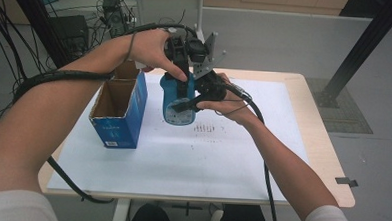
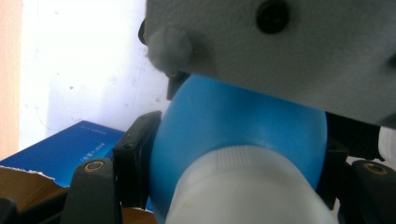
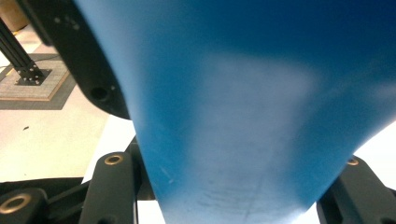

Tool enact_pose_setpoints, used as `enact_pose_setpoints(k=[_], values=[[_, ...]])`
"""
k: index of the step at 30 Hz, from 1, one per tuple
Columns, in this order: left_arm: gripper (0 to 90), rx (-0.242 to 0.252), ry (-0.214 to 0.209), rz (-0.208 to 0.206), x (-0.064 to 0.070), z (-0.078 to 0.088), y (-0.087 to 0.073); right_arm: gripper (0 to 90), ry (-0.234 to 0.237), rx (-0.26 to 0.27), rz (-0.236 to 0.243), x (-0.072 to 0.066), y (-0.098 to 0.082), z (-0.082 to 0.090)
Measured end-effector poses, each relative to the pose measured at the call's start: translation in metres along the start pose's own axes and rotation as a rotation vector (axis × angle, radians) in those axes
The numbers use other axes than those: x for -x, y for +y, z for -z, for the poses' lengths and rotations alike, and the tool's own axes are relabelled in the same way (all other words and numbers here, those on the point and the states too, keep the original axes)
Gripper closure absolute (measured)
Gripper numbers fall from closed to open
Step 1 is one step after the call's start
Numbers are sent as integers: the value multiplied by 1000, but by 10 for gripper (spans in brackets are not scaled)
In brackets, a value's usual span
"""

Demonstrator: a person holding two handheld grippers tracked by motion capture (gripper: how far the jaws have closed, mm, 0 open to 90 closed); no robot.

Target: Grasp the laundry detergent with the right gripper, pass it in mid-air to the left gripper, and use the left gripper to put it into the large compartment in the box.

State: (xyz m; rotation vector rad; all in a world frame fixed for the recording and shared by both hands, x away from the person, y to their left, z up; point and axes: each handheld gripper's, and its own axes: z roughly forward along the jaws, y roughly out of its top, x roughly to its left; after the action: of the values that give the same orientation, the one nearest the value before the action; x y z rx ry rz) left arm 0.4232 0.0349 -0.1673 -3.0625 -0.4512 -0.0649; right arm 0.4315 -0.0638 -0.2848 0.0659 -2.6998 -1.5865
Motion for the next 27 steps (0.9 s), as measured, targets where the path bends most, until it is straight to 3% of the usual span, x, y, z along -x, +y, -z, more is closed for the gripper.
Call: enact_pose_setpoints(k=[27], values=[[342, -9, -5, 0, -1, -5, 2, 436, -1, -3, -3, 1, -4, -3]])
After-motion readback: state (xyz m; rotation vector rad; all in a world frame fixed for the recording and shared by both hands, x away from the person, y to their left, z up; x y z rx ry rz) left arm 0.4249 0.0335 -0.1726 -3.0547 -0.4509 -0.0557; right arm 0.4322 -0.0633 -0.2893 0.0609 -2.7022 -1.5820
